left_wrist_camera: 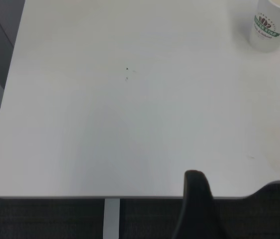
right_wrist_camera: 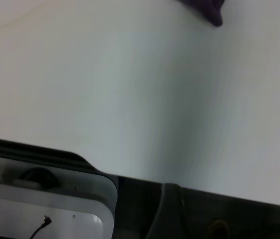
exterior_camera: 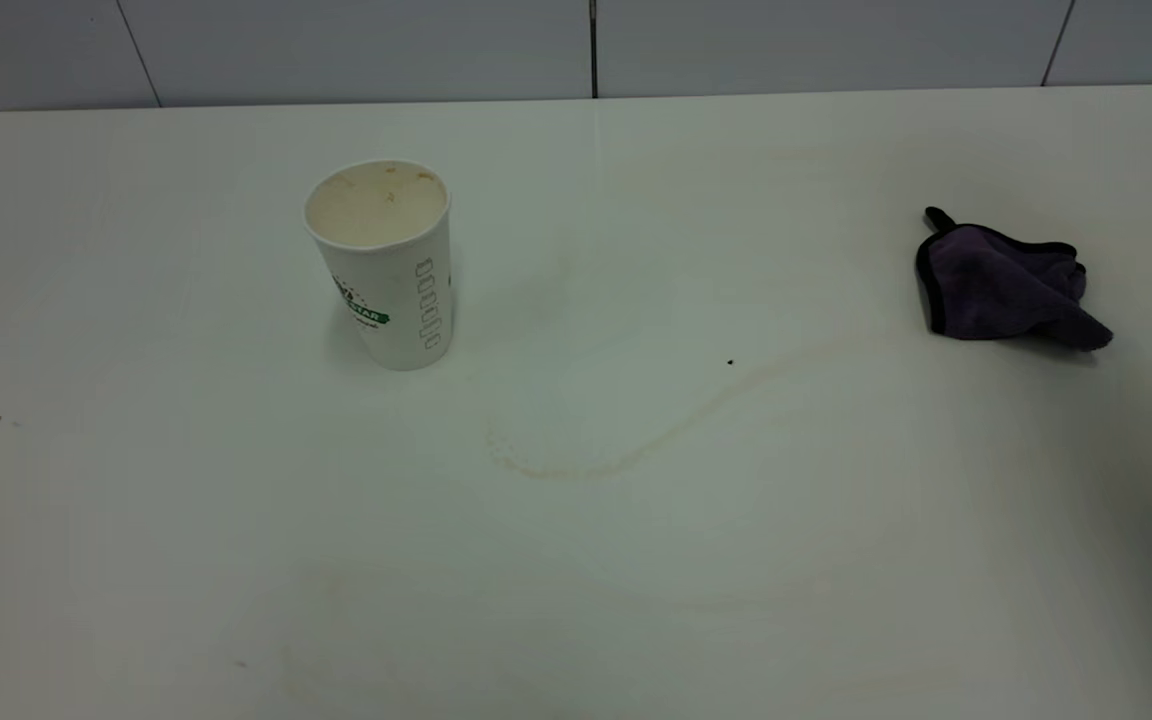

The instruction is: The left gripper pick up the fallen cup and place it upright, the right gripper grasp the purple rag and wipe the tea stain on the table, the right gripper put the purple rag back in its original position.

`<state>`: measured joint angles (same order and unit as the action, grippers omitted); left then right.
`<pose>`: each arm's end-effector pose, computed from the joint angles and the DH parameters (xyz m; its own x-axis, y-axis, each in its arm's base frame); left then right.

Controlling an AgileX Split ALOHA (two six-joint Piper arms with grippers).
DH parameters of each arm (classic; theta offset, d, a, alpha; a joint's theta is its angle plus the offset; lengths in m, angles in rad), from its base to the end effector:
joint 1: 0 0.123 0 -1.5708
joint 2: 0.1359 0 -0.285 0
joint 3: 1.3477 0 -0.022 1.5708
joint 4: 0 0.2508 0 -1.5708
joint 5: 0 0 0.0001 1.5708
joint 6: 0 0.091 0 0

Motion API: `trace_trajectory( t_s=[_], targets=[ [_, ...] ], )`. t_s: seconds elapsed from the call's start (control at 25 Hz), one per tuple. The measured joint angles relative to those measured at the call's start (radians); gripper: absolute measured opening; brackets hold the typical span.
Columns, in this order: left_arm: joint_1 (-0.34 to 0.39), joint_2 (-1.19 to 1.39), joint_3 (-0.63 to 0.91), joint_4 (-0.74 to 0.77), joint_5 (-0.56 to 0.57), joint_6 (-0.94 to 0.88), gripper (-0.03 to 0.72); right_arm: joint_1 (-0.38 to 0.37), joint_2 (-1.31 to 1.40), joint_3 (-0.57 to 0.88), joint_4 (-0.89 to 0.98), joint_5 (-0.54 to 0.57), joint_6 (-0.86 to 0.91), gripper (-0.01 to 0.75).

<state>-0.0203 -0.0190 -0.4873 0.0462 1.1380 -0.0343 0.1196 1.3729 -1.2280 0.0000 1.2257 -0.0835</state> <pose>-0.0096 0.0040 0.2676 -0.5172 -0.0044 -0.8558 -0.0233 0.9997 0.0089 0.2578 0.0310 0.3277 -0.9389 -0.1968 -0.2825 -0.1983 0.9799 -0.0236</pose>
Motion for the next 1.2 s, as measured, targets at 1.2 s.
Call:
trace_trajectory(
  t_s=[1.2],
  targets=[
    [0.000, 0.000, 0.000, 0.000, 0.000, 0.000, 0.542, 0.000, -1.139, 0.751, -0.012, -0.117, 0.025, 0.660]
  ],
)
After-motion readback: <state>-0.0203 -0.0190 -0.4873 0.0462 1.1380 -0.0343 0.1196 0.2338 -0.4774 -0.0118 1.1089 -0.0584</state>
